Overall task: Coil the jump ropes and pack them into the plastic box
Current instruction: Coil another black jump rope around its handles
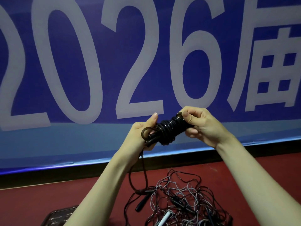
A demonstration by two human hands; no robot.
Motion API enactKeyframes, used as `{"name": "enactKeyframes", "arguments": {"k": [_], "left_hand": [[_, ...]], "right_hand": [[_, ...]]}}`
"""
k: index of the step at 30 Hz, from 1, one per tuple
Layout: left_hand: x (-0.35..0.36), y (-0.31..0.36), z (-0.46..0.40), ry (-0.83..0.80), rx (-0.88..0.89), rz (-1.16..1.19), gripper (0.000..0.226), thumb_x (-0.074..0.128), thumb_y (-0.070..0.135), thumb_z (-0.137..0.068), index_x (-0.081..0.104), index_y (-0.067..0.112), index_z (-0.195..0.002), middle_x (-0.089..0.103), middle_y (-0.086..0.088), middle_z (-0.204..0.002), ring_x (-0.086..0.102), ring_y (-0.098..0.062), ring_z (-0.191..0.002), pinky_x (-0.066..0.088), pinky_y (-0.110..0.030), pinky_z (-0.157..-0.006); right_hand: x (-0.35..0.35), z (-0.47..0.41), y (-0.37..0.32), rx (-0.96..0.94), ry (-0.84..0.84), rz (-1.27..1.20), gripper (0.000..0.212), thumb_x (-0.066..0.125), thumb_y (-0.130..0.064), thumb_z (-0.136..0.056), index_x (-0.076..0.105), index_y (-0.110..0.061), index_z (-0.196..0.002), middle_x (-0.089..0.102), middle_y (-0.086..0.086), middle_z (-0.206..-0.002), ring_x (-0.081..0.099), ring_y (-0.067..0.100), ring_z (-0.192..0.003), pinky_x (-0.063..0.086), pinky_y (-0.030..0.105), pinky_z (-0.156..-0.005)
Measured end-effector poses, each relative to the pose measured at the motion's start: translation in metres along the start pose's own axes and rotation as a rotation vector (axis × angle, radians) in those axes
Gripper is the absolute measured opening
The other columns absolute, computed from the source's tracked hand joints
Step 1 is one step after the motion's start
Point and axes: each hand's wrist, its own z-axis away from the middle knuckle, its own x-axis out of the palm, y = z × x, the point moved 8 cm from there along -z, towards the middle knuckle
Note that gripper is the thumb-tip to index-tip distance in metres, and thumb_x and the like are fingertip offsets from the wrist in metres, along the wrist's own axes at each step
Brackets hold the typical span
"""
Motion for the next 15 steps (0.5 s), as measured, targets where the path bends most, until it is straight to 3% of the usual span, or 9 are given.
{"name": "enactKeyframes", "arguments": {"k": [2,3,7,11,15], "left_hand": [[0.000,0.000,0.002,-0.029,-0.019,-0.109,0.066,0.036,0.056,-0.091,0.052,0.020,-0.038,0.033,0.001,-0.041,0.020,-0.014,-0.044,0.017,-0.026,-0.048],[-0.002,-0.002,0.002,-0.039,-0.028,-0.155,0.068,0.034,0.056,-0.093,0.048,0.022,-0.036,0.030,0.001,-0.042,0.019,-0.015,-0.045,0.016,-0.028,-0.049],[-0.016,-0.019,-0.001,0.019,-0.128,-0.017,0.059,0.039,0.066,-0.082,0.040,0.013,-0.056,0.028,-0.001,-0.044,0.020,-0.012,-0.038,0.018,-0.020,-0.042],[-0.014,-0.031,-0.005,0.063,-0.271,0.348,0.049,0.034,0.049,-0.098,0.035,0.016,-0.062,0.023,0.006,-0.042,0.018,-0.005,-0.032,0.016,-0.015,-0.031],[-0.027,-0.028,-0.005,0.159,-0.265,0.161,0.053,0.032,0.023,-0.103,0.029,0.022,-0.050,0.019,0.006,-0.048,0.015,-0.009,-0.041,0.013,-0.016,-0.038]], "right_hand": [[0.001,-0.002,0.002,-0.006,0.010,0.004,0.034,0.061,-0.041,-0.080,0.059,-0.007,-0.078,0.053,0.001,-0.069,0.033,0.007,-0.044,0.024,0.016,-0.041],[0.002,-0.002,0.003,-0.007,0.013,0.008,0.034,0.061,-0.041,-0.080,0.059,-0.007,-0.078,0.054,0.001,-0.070,0.034,0.007,-0.044,0.024,0.017,-0.041],[0.013,-0.004,0.010,-0.009,0.059,-0.056,0.034,0.061,-0.040,-0.080,0.057,-0.005,-0.079,0.054,0.003,-0.068,0.035,0.007,-0.041,0.021,0.021,-0.043],[0.019,-0.008,0.019,0.019,0.168,-0.205,0.027,0.056,-0.030,-0.086,0.054,-0.004,-0.079,0.055,0.001,-0.065,0.035,0.006,-0.040,0.025,0.016,-0.037],[0.019,-0.011,0.035,0.103,0.273,-0.370,0.024,0.060,-0.027,-0.084,0.053,-0.004,-0.083,0.053,0.003,-0.067,0.035,0.006,-0.039,0.027,0.015,-0.034]]}}
